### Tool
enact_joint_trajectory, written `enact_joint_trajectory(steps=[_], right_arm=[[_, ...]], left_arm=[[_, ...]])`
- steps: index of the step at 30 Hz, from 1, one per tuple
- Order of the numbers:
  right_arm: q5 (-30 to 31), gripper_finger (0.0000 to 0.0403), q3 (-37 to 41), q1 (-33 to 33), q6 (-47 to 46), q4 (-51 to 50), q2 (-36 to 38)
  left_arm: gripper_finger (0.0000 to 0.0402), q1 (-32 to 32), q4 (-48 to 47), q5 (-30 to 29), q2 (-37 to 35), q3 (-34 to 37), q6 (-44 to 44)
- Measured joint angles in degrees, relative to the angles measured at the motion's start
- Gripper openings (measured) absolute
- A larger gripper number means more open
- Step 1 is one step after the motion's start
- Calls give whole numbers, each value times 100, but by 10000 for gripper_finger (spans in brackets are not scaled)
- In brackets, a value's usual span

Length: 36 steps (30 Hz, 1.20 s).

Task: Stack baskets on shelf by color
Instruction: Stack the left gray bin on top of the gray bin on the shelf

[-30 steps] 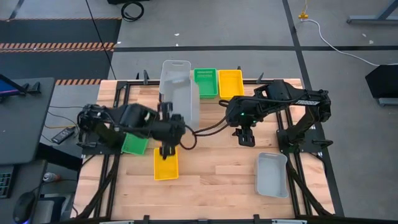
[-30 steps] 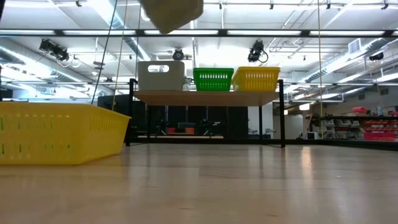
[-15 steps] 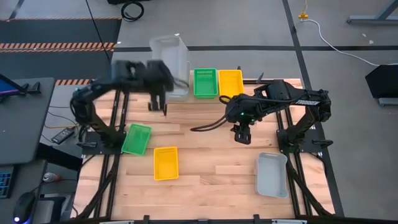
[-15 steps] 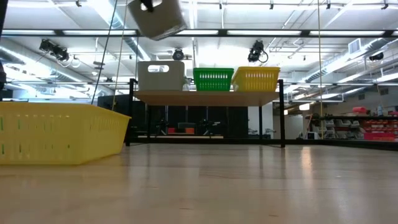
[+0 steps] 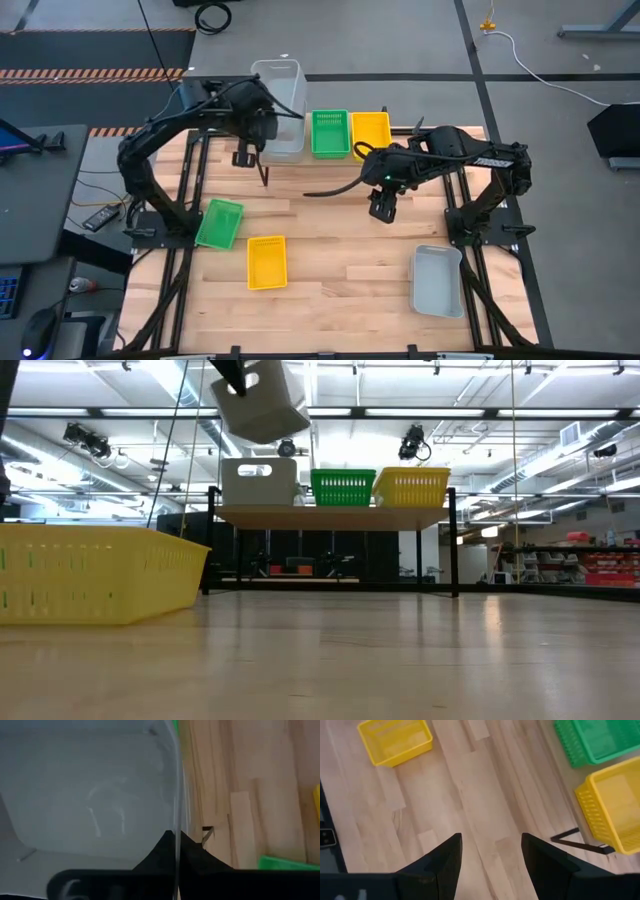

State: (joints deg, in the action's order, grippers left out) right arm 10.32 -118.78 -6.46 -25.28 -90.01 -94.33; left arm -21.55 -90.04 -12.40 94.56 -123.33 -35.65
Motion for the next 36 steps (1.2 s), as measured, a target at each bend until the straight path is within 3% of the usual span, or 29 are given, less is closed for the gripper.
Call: enact_joint_trajectory(steps=[15, 36], right_arm=[[2, 211, 0, 2, -21, -1, 0], [-3, 211, 0, 2, 96, -1, 1]], left_arm=[[3, -283, 7, 459, 664, 2, 472], [4, -407, 4, 566, 733, 2, 517]])
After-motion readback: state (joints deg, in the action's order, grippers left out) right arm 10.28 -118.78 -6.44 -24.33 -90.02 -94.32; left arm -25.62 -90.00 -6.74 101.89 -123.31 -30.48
